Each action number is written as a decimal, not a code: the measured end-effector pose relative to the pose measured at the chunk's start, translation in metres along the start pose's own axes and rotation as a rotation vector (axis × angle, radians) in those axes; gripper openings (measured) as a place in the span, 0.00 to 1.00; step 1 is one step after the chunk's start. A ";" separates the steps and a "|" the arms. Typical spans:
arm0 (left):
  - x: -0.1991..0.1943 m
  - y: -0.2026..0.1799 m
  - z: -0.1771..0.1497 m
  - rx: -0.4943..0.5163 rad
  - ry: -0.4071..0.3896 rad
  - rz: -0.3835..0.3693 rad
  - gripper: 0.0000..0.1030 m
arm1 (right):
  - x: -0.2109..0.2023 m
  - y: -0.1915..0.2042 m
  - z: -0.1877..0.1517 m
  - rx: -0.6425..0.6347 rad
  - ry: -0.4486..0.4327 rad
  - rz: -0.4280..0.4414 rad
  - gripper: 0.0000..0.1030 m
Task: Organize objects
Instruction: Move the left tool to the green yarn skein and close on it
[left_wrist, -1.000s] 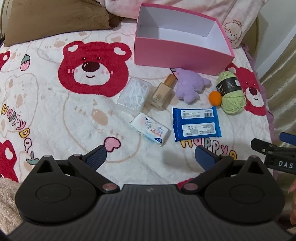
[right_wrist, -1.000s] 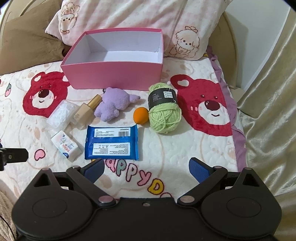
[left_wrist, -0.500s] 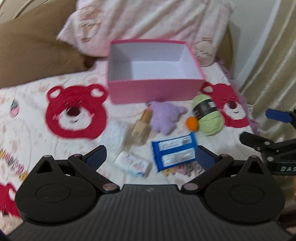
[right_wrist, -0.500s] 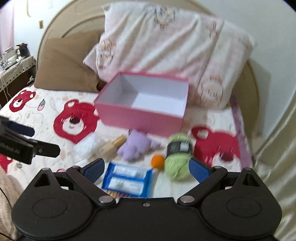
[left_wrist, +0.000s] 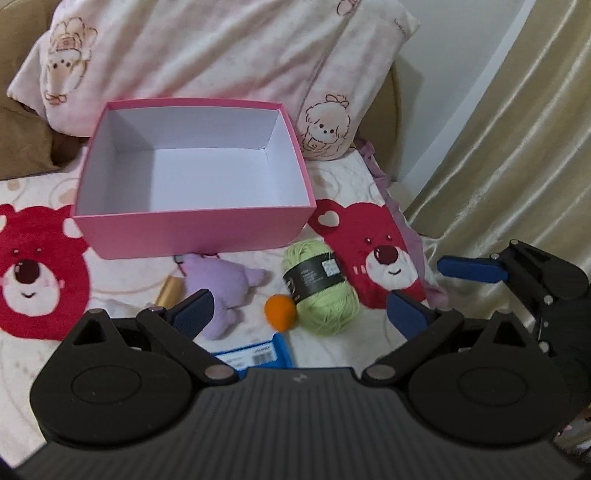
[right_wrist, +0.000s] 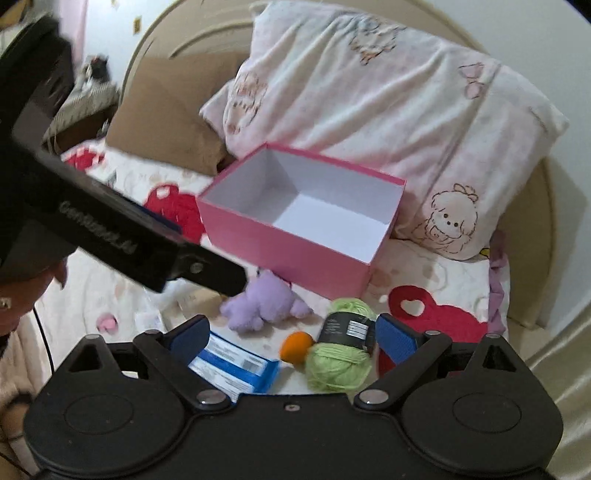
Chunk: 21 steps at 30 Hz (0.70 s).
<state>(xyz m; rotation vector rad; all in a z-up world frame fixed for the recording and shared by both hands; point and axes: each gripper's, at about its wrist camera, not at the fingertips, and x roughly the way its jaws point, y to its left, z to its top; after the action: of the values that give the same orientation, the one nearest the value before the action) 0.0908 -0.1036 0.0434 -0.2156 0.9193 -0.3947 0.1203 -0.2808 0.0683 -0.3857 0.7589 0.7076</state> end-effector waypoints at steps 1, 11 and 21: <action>0.009 -0.002 0.001 0.009 -0.004 0.011 0.98 | 0.006 -0.003 -0.003 -0.011 0.016 0.010 0.95; 0.094 0.000 -0.013 0.037 0.012 -0.046 0.84 | 0.081 -0.042 -0.057 0.145 0.067 0.036 0.91; 0.150 0.000 -0.013 0.016 0.062 -0.109 0.63 | 0.120 -0.064 -0.076 0.210 0.093 0.056 0.91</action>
<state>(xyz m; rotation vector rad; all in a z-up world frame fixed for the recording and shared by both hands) 0.1616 -0.1672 -0.0736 -0.2406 0.9673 -0.5116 0.1899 -0.3153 -0.0665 -0.2083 0.9253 0.6584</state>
